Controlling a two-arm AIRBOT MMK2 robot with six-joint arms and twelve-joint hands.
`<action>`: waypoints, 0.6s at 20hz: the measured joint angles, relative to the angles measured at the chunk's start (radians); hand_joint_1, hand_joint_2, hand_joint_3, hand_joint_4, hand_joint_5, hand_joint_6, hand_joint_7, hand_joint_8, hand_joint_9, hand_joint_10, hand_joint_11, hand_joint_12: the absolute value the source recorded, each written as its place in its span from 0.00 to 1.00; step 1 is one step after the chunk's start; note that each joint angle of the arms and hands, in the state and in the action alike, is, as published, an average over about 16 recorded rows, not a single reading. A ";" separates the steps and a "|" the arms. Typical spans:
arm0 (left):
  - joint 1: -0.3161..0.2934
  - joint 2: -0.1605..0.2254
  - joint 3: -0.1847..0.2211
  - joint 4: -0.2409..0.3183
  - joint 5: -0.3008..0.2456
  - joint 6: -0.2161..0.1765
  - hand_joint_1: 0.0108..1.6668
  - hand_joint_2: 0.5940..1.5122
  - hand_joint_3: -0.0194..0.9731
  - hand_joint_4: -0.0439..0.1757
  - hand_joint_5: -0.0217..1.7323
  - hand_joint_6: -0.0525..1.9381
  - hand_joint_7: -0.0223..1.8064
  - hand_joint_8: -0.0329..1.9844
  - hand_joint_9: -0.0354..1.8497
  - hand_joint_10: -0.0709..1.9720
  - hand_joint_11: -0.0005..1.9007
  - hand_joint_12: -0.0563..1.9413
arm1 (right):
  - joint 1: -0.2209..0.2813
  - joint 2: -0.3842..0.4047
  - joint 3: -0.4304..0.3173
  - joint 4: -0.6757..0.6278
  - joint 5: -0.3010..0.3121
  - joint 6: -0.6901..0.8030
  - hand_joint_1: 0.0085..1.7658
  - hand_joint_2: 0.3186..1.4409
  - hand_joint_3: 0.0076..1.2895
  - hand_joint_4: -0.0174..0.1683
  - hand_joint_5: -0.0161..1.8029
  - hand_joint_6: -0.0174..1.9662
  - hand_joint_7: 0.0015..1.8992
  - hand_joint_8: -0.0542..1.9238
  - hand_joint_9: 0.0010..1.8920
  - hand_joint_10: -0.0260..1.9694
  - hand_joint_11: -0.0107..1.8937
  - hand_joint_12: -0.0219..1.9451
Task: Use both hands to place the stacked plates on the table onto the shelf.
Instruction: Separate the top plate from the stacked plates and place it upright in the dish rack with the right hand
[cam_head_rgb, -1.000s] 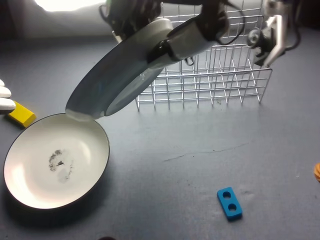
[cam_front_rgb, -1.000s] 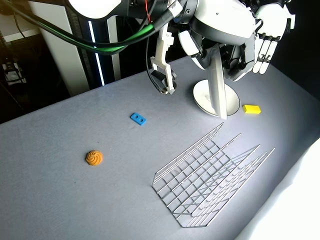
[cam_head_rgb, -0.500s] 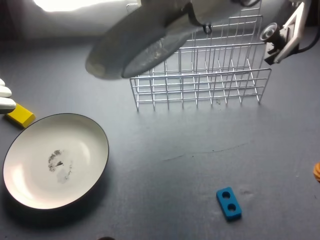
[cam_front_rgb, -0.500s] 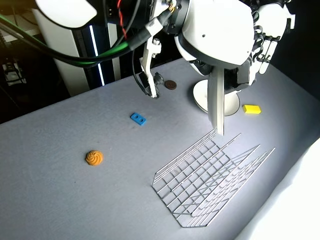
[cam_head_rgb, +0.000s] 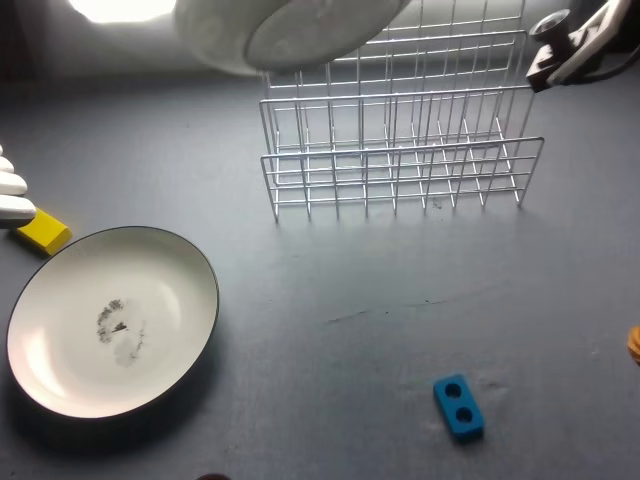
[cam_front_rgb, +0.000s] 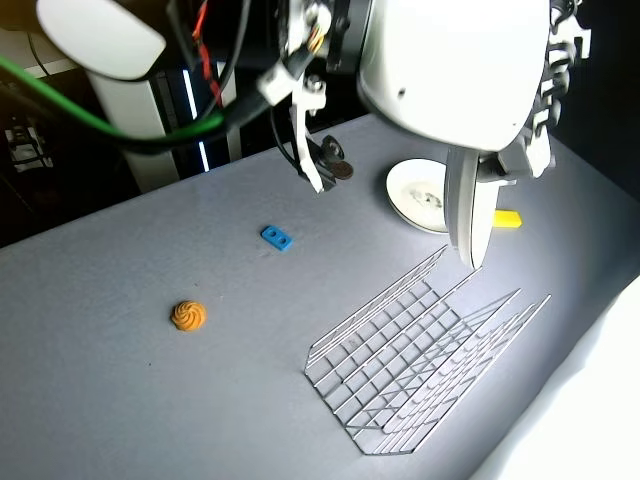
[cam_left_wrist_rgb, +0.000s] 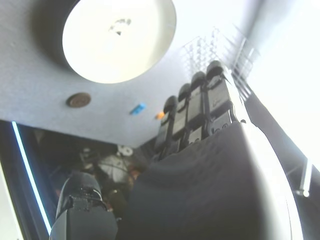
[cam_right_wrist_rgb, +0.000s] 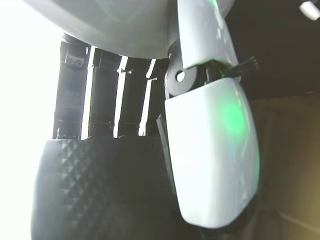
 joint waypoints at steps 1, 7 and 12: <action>-0.001 0.000 0.000 0.001 0.000 0.000 0.00 0.42 0.03 0.21 0.02 0.04 0.02 0.02 0.03 0.04 0.01 0.03 | -0.001 0.002 0.008 0.016 0.002 0.005 0.78 0.56 0.01 0.05 0.54 0.43 0.60 0.37 0.56 0.53 0.46 0.58; -0.004 -0.003 0.000 0.003 0.001 0.000 0.00 0.42 0.03 0.21 0.02 0.04 0.02 0.02 0.03 0.04 0.01 0.03 | -0.007 0.010 0.051 0.126 -0.011 0.000 0.78 0.56 0.01 0.05 0.54 0.42 0.61 0.36 0.56 0.50 0.46 0.58; -0.005 -0.005 0.000 0.006 0.002 0.000 0.00 0.42 0.03 0.21 0.02 0.04 0.02 0.02 0.03 0.04 0.01 0.03 | -0.016 0.012 0.084 0.206 -0.032 -0.016 0.78 0.57 0.01 0.05 0.54 0.41 0.61 0.36 0.57 0.48 0.46 0.58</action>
